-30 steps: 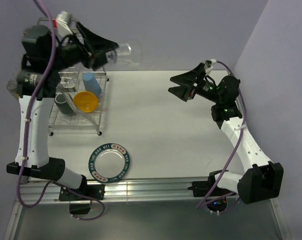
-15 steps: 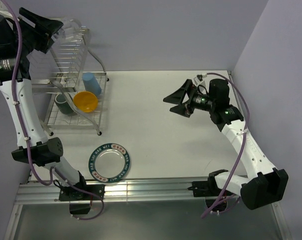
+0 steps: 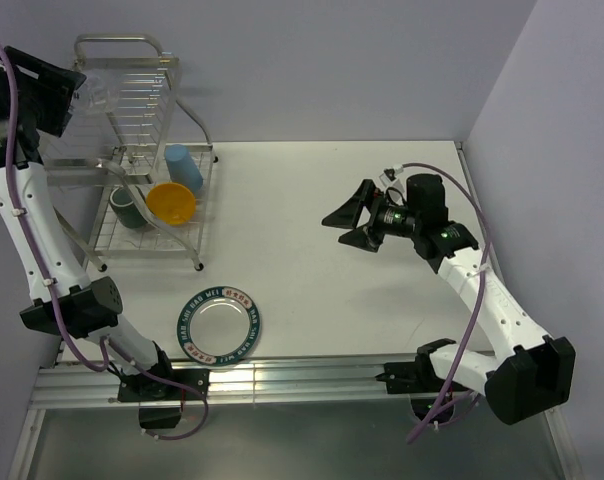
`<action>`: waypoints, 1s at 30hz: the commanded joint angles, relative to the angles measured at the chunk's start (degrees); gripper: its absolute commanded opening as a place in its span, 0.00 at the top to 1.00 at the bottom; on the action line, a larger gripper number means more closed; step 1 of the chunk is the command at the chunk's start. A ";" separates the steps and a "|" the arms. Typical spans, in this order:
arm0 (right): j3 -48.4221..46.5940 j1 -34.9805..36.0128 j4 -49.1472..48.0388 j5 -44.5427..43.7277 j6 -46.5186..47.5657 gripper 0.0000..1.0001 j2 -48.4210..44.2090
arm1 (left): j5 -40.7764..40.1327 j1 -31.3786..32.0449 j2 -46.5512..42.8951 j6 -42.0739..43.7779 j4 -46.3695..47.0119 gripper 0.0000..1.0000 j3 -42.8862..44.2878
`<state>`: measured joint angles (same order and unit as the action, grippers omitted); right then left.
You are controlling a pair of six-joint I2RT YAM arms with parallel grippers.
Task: Load the mixed dishes into the dish rack
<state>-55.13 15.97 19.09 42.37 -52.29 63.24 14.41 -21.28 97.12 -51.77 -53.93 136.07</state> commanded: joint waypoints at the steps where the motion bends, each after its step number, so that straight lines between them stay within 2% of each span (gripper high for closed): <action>1: 1.25 1.52 -3.00 -1.76 1.58 0.00 0.56 | -2.55 -1.22 -4.75 -3.33 -2.75 1.00 -0.72; 7: 4.94 3.63 -9.42 -1.06 -2.20 0.00 1.71 | -0.45 -4.99 -5.10 -11.41 -6.80 1.00 1.39; 12: 5.65 4.86 -11.01 -1.15 -2.46 0.00 2.59 | 3.25 -5.27 -5.01 -19.94 -6.27 1.00 -1.86; 16: 6.35 4.95 -11.88 -1.15 -2.64 0.00 2.67 | 5.44 -5.35 -2.21 -23.19 -7.07 1.00 1.20; 22: 6.36 4.86 -13.20 -0.80 -3.08 0.00 3.29 | 6.15 -5.27 -0.18 -24.17 -6.98 1.00 2.19; 30: 5.92 4.86 -12.76 -1.76 -3.16 0.00 3.38 | 5.01 -5.09 0.61 -20.39 -9.96 1.00 1.39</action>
<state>-49.08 20.49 8.97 41.34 -55.31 66.61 18.76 -26.52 98.43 -73.84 -64.49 136.31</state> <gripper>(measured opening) 0.994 0.722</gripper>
